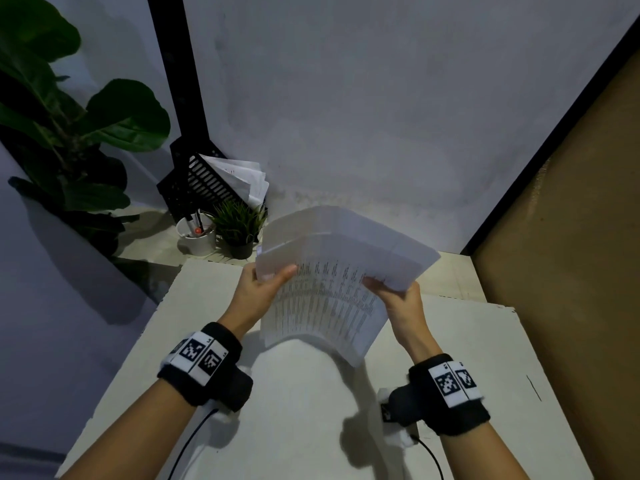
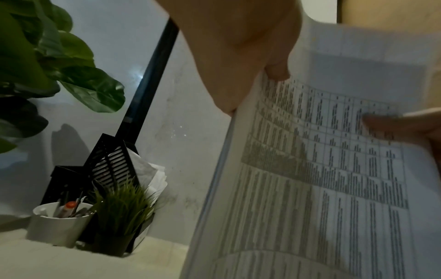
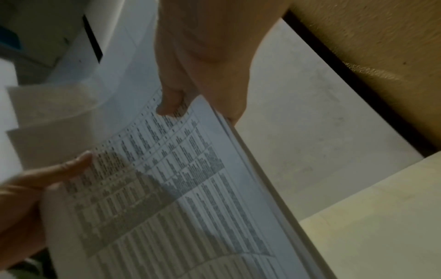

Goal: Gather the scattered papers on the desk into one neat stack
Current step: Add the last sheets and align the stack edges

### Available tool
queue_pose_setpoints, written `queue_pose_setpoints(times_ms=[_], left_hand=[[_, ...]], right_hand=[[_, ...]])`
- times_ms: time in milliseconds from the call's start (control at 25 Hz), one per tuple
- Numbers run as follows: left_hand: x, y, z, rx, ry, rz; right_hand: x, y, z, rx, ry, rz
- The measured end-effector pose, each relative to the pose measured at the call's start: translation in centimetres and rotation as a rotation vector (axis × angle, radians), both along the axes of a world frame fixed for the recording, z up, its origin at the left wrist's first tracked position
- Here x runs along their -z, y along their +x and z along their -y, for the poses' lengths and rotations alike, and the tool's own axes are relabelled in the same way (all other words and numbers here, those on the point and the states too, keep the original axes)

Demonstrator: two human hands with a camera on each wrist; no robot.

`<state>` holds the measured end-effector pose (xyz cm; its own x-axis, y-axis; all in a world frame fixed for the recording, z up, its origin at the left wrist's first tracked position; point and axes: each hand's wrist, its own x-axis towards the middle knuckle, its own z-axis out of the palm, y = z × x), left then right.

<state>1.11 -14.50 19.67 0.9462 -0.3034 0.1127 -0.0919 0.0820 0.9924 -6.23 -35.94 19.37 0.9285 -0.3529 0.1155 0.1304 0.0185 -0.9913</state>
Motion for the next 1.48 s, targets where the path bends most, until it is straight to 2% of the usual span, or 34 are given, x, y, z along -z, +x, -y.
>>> queue_pose_setpoints(times_ms=[80, 160, 360, 560, 760, 920, 1120, 1320, 1400, 1480], left_hand=[[-0.5, -0.1, -0.3, 0.068, -0.012, 0.053], [-0.1, -0.2, -0.7, 0.099, 0.005, 0.034], [-0.3, -0.2, -0.4, 0.048, 0.002, 0.055], [-2.2, 0.3, 1.4, -0.114, -0.166, 0.084], [-3.3, 0.2, 1.8, -0.239, -0.085, 0.196], [-2.7, 0.2, 1.6, -0.259, -0.077, 0.209], [-2.8, 0.1, 2.1, -0.296, -0.056, 0.173], [-2.6, 0.1, 1.8, -0.260, -0.036, 0.156], [-2.2, 0.1, 1.3, -0.214, -0.034, 0.163], [-1.3, 0.2, 0.4, -0.095, -0.053, 0.142]], right_hand=[[-0.1, 0.0, -0.1, -0.047, -0.005, 0.003], [0.2, -0.3, -0.5, -0.072, 0.013, -0.019], [-0.6, 0.2, -1.5, 0.072, 0.119, 0.028], [-2.5, 1.4, -2.2, 0.190, 0.092, 0.081], [-2.7, 1.7, -2.4, 0.238, 0.092, 0.111], [-2.3, 1.8, -2.3, 0.298, 0.016, 0.132], [-2.0, 1.7, -2.1, 0.266, -0.003, 0.092], [-1.4, 1.6, -1.2, 0.136, -0.003, 0.043], [-0.8, 1.4, -0.6, 0.046, 0.009, -0.005], [0.1, 0.9, -0.2, -0.042, 0.019, -0.084]])
